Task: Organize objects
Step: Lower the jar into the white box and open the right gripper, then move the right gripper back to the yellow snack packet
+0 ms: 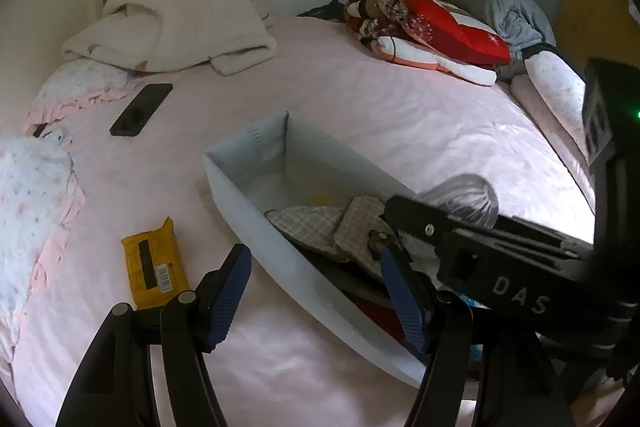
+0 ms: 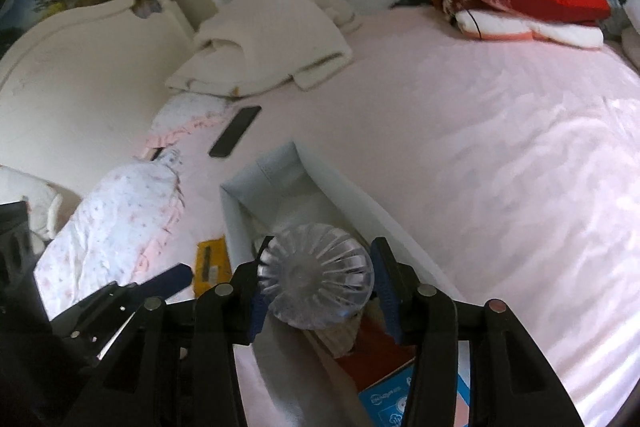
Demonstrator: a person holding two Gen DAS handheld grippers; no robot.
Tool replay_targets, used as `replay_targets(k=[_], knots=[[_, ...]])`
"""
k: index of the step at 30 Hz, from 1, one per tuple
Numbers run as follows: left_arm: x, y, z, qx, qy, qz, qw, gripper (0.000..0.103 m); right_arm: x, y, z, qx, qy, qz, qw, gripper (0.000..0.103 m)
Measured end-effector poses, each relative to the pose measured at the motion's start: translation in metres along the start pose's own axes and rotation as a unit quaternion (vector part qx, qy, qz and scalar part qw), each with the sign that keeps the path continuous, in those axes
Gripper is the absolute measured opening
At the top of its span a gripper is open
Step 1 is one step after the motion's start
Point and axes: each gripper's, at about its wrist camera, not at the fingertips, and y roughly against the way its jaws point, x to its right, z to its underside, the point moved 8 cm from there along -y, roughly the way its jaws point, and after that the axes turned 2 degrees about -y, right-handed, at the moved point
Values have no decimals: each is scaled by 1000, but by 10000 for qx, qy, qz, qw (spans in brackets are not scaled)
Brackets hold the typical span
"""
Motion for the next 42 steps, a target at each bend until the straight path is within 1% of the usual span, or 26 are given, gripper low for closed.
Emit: replay_targets(k=[3,5,8,12,21,26,29,31,32,34,36,40,42], knots=[[-6,2,4,48,59,-4,10000,66,1,-7,5,-148,-52,53,9999,49],[-12,4,9,45,102,23,9999,66,1,-8,6,-149,-30,100,9998,49],[-22,7,18,15,129,4,9999,66,-4,-5,6,-18,40,118,9999,51],[-39,13,28,3,192,-64,9998,66,-11,0,4,127,102,40,9999,51],[-80,29,41,120,456,-182,9987,66,-22,1,4,406,298,240,9984,51],[-110,32,60,93,582,-356,9976,66,-41,2,7,573,606,211,9963,51],[-131,37,73,170,685,-500,9963,66,-57,2,13,737,859,202,9934,51],[-146,38,82,200,778,-591,9950,65,-69,2,17,842,1038,151,9909,51],[-156,37,88,151,846,-639,9943,66,-77,2,19,903,1150,89,9892,51],[-174,34,97,6,965,-740,9926,65,-93,0,26,967,1334,-127,9863,51],[-190,36,101,-42,1130,-819,9902,65,-109,-5,35,951,1503,-393,9833,52],[-214,46,98,91,1636,-592,9847,65,-137,-25,51,689,1805,-738,9784,53],[-220,46,99,81,1650,-653,9841,65,-149,-41,60,477,1884,-864,9771,53]])
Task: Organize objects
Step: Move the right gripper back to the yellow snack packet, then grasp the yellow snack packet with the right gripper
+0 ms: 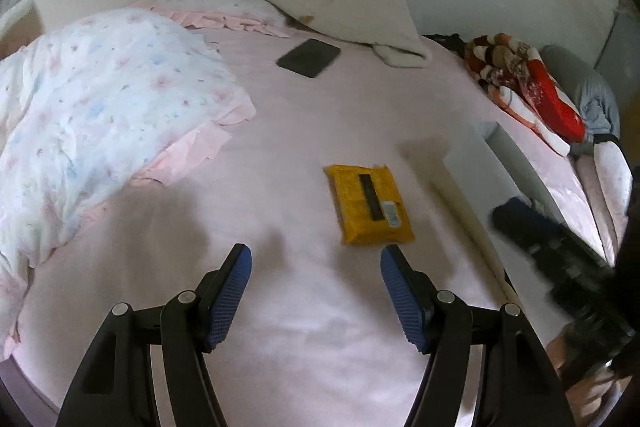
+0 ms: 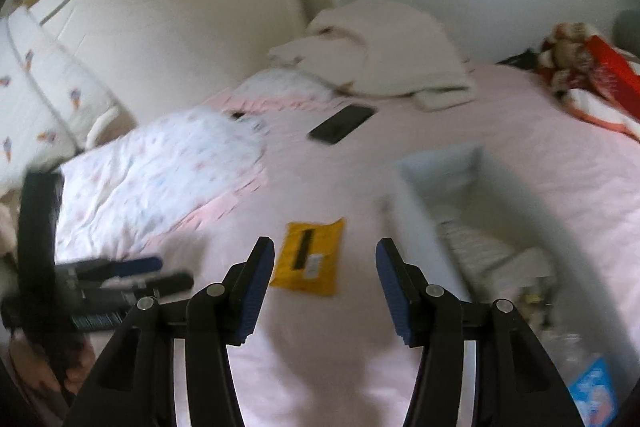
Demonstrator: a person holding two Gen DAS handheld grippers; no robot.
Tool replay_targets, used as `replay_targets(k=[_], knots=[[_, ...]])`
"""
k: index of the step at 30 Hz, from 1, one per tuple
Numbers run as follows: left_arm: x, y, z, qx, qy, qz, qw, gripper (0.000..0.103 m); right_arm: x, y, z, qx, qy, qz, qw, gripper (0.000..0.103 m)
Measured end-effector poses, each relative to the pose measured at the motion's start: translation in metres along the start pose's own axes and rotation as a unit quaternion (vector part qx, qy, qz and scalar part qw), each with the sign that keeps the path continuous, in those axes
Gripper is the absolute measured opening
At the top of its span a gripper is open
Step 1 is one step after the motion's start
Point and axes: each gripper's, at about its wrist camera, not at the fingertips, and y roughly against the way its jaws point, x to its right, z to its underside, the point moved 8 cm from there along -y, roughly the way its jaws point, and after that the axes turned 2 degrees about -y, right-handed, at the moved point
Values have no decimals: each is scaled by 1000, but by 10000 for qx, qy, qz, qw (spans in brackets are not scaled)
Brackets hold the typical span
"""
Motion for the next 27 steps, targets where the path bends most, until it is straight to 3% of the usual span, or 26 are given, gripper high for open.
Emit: replay_targets(k=[5,14,17,19,21,23,27], knots=[[-4,-1,1,-41,-317,-382,9988,66,-23,-49,11,-407,120,-164,9990,53],[10,-1,-3,-88,-524,-270,9982,65,-21,-111,20,-922,193,404,9947,53],[11,3,-5,-23,-540,-266,9982,65,-12,-140,25,-1331,22,605,9893,54],[8,3,-6,-35,-432,-244,9988,65,-9,-145,21,-1174,49,750,9902,58],[6,1,-4,-92,-270,-161,9995,65,-13,-152,23,-1201,279,672,9901,73],[5,-2,-2,-182,-102,8,9998,65,-17,-155,27,-1194,708,872,9865,75],[6,-4,-1,-193,-48,43,9998,65,-26,-160,42,-1243,1909,1441,9630,77]])
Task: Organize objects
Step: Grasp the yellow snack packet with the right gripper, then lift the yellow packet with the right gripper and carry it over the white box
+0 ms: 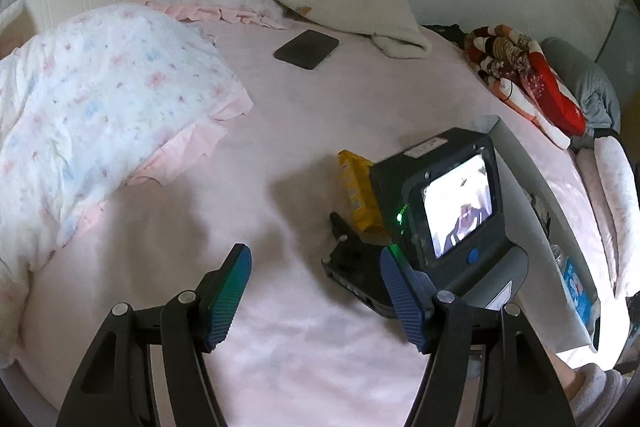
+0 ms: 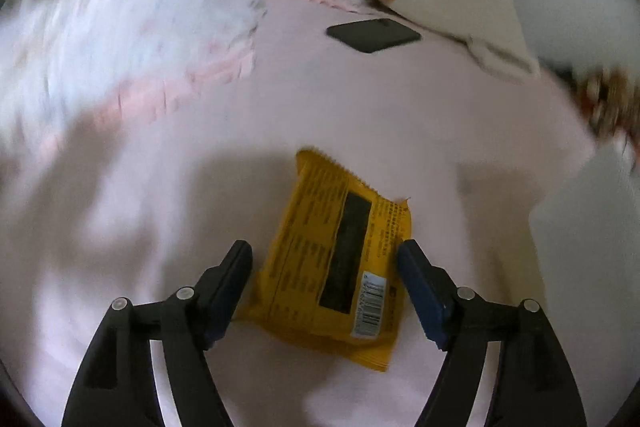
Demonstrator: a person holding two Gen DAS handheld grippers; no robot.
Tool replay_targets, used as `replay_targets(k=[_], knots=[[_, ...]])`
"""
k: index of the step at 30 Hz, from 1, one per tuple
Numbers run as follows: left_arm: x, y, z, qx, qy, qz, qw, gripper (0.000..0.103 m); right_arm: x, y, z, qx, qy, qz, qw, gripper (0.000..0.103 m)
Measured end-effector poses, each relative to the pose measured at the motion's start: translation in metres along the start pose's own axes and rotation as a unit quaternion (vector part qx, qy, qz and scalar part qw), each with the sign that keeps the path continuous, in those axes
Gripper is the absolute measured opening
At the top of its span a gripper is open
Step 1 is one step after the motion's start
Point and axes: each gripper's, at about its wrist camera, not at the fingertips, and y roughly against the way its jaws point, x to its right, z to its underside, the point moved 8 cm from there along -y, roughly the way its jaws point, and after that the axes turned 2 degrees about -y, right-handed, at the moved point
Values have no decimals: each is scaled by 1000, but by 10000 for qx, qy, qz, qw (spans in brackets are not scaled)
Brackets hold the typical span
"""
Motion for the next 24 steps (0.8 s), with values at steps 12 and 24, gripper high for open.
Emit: replay_targets(k=[12,24], knots=[[9,9,-3,178,-132,10,9998,65,20,-6,21,-176,-594,-814,9948,77],[22,2,1,75,12,247,9997,65,28,42,79,-612,-595,-1177,9894,71]])
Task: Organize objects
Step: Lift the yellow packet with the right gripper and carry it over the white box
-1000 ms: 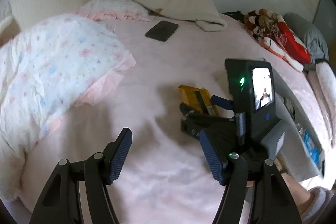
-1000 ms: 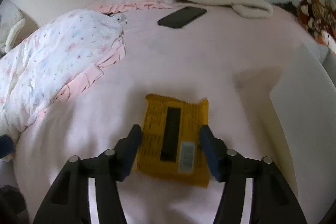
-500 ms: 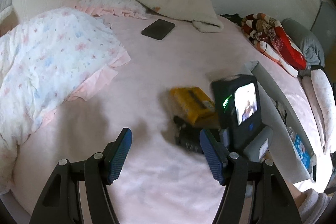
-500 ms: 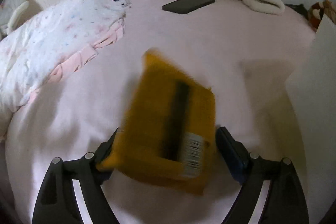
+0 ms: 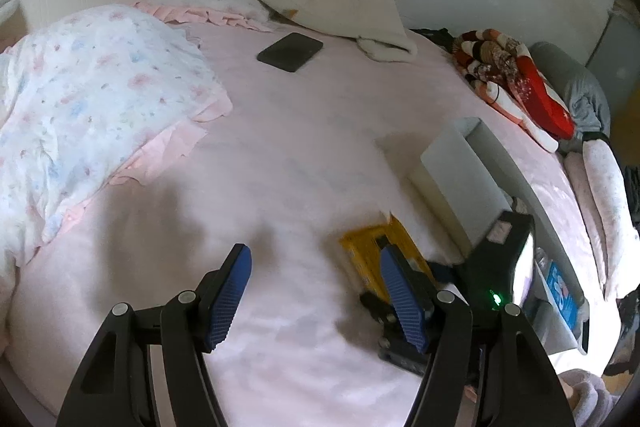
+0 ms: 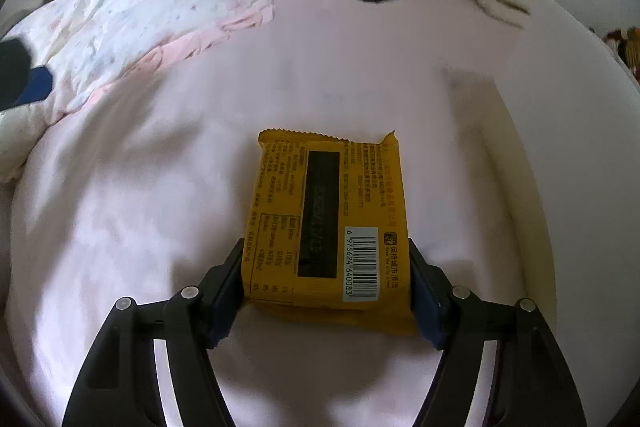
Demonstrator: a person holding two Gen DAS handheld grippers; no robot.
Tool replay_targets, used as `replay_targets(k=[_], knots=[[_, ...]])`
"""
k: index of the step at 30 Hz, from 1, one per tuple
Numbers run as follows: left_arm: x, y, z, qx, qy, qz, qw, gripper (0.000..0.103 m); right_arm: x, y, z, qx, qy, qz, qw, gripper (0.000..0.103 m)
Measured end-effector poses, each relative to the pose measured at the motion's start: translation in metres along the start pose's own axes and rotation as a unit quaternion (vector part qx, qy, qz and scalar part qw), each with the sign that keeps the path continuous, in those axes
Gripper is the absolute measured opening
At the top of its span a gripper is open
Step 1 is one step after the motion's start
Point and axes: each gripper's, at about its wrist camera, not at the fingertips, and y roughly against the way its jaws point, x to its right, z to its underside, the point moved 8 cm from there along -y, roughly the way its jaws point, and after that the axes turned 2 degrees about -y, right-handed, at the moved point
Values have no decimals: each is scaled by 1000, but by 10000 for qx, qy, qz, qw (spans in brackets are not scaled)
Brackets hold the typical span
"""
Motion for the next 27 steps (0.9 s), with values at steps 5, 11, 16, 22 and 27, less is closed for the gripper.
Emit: replay_targets(k=[5,11,16,22,27], knots=[[13,-2,7,0,-265,-86,9996,65,-1,15,29,-267,253,132,9992,70],[28,-13,16,-58,-570,-170,9982,65,1,26,47,-603,223,143,9978,70],[36,-28,22,-96,-832,-413,9956,65,2,36,53,28,-263,253,9993,70],[49,-26,21,103,-1222,-526,9911,66,-15,56,28,620,-227,285,9974,70],[65,-4,8,611,-1352,-658,9867,66,-20,85,7,1166,-147,445,9921,70]])
